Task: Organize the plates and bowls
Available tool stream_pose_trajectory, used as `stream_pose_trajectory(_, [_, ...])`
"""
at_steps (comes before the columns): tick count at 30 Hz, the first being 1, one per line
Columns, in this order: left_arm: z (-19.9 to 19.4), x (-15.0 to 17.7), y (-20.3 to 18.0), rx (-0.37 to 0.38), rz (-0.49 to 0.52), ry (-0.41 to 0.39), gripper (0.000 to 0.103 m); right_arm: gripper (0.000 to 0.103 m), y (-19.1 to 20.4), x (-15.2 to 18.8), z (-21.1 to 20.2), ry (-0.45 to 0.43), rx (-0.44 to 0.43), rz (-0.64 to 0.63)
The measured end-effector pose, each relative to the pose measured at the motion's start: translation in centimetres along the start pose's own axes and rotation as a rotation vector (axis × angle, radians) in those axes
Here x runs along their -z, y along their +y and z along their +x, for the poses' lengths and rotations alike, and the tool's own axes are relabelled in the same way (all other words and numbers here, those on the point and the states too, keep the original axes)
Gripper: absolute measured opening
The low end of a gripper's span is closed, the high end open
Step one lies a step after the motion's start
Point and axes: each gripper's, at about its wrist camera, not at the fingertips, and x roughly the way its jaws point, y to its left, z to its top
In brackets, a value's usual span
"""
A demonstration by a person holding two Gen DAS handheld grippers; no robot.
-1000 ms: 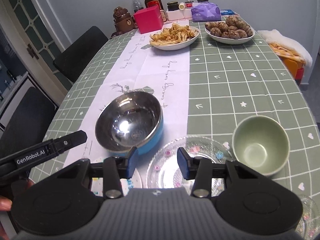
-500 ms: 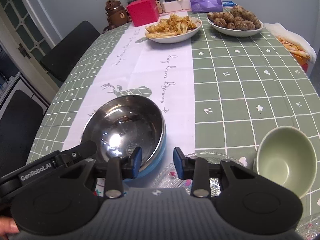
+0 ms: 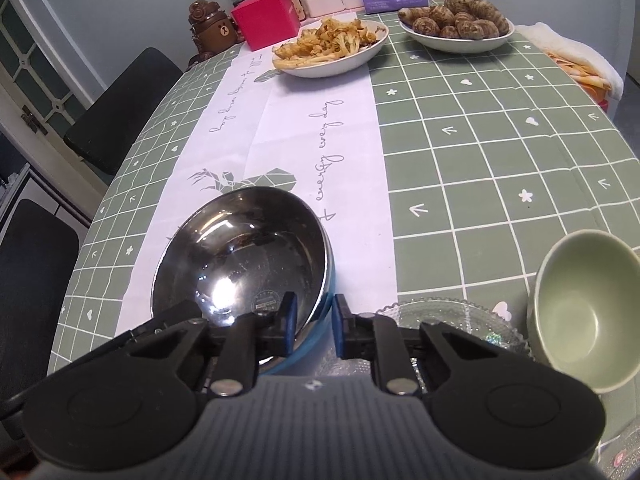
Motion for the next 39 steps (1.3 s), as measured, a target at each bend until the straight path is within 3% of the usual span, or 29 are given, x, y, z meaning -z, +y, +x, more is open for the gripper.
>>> stream_pose_trajectory(17, [-8.7, 0.8, -6.2, -0.058, 0.068, -0.061, 0.019, 0.012, -0.6, 1.4, -10.0, -0.065, -0.053, 0.024])
stream_pose_trajectory(29, [-15.4, 5.2, -8.3, -0.052, 0.079, -0.07, 0.019, 0.012, -1.3, 7.2, -17.6, -0.144, -0.083, 0.032])
stream_pose_trajectory(39, [-21.0, 10.4, -6.2, -0.053, 0.069, -0.111, 0.019, 0.012, -0.5, 14.2, -20.4, -0.115, -0.141, -0.011])
